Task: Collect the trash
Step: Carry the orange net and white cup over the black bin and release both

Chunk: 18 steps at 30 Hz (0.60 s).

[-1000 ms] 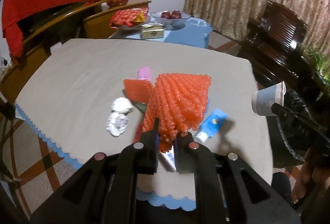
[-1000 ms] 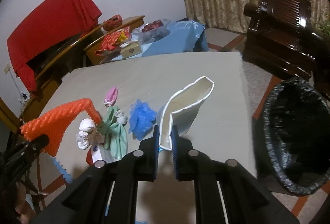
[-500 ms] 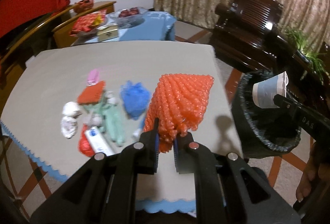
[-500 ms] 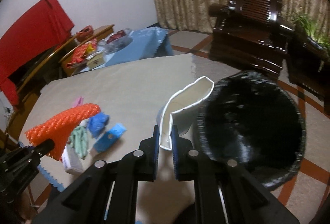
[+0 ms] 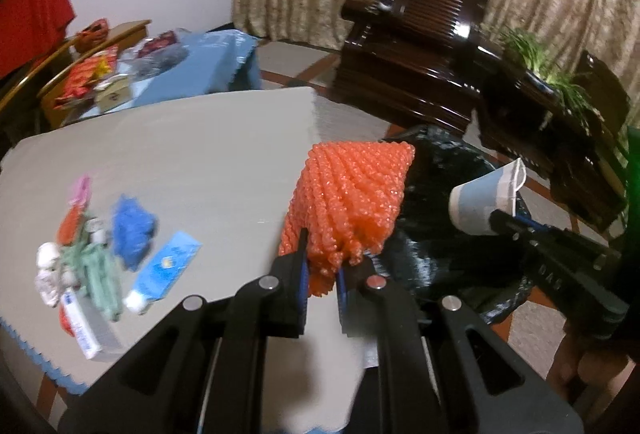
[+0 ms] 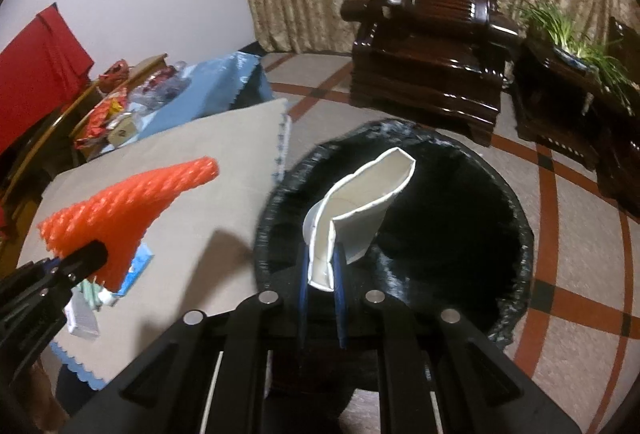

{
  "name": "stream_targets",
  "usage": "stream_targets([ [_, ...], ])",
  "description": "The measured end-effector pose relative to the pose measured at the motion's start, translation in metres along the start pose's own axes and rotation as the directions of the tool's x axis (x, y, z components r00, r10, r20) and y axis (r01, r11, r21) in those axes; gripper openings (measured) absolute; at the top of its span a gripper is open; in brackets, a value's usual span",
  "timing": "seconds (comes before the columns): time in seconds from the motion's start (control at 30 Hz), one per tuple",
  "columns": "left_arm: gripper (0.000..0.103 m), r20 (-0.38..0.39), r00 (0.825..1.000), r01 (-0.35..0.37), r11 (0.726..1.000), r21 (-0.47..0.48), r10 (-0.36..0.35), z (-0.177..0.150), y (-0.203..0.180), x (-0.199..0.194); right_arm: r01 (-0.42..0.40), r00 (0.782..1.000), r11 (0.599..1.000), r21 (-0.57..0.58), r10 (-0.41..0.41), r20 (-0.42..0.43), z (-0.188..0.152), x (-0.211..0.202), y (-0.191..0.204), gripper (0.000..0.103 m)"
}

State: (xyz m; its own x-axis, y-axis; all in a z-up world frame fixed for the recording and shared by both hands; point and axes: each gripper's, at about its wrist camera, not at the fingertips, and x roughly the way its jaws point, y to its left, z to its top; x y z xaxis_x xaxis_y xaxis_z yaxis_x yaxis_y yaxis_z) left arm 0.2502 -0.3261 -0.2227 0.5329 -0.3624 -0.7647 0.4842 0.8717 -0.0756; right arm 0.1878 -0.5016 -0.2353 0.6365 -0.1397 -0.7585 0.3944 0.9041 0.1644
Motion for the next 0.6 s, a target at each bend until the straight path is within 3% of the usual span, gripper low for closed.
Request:
stream_targets([
  [0.43, 0.011, -0.082, 0.996, 0.044, 0.998, 0.036, -0.041, 0.002, -0.075, 0.075, 0.049, 0.994, 0.998, -0.037, -0.053, -0.097, 0.004, 0.055, -0.088, 0.012],
  [0.57, 0.018, -0.129, 0.990, 0.065, 0.996, 0.063, -0.056, -0.002, -0.093, 0.100, 0.062, 0.985, 0.998, -0.023, -0.065, -0.159, -0.003, 0.081, -0.108, 0.023],
  [0.6, 0.024, -0.138, 0.989, 0.064, 0.995, 0.071, -0.053, -0.004, -0.095, 0.103, 0.072, 0.983, 0.997, -0.019, -0.075, -0.169, -0.007, 0.083, -0.110, 0.029],
])
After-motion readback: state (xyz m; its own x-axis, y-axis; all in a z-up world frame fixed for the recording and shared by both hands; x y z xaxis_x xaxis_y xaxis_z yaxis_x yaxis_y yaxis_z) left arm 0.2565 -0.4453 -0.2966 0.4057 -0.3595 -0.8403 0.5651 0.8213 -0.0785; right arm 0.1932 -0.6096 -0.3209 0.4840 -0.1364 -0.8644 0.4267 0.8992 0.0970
